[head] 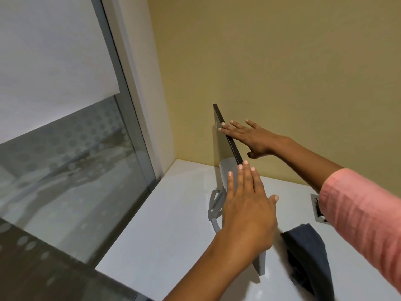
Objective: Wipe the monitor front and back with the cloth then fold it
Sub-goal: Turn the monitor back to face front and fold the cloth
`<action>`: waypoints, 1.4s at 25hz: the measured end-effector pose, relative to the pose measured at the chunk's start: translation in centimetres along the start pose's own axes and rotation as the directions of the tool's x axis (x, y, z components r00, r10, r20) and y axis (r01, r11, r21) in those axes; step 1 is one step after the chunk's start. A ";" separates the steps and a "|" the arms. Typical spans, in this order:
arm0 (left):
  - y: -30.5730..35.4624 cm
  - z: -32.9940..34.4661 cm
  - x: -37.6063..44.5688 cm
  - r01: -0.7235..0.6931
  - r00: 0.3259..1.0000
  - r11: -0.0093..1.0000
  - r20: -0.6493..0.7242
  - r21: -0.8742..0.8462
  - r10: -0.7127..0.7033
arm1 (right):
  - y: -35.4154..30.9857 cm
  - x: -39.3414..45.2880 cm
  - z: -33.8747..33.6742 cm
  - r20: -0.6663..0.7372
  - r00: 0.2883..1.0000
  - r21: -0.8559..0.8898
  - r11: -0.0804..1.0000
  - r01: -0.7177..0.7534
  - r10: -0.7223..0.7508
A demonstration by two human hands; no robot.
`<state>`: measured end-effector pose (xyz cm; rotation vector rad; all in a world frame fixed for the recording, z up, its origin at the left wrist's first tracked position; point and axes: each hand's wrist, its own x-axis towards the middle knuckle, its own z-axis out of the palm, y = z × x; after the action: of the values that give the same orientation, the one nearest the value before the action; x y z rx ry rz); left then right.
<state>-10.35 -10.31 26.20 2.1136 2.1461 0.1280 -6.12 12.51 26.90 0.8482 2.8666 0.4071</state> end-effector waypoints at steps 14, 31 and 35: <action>-5.4 -0.9 -2.1 -0.036 0.996 0.999 0.078 -0.039 0.039 | -2.0 -0.1 0.4 -0.057 0.989 0.140 0.982 -0.130 0.140; -15.0 -3.2 -2.4 0.193 0.976 0.889 -0.173 0.415 -0.131 | -5.3 -0.2 -0.3 -0.050 0.959 0.157 0.951 -0.267 0.277; -17.5 -4.0 -1.0 0.324 0.896 0.927 -0.376 0.189 -0.236 | -5.7 -0.4 0.0 -0.058 0.949 0.176 0.939 -0.295 0.309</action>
<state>-28.21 -11.53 27.55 1.9878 2.7890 0.2306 -8.76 7.68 25.30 1.3426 2.8811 0.2400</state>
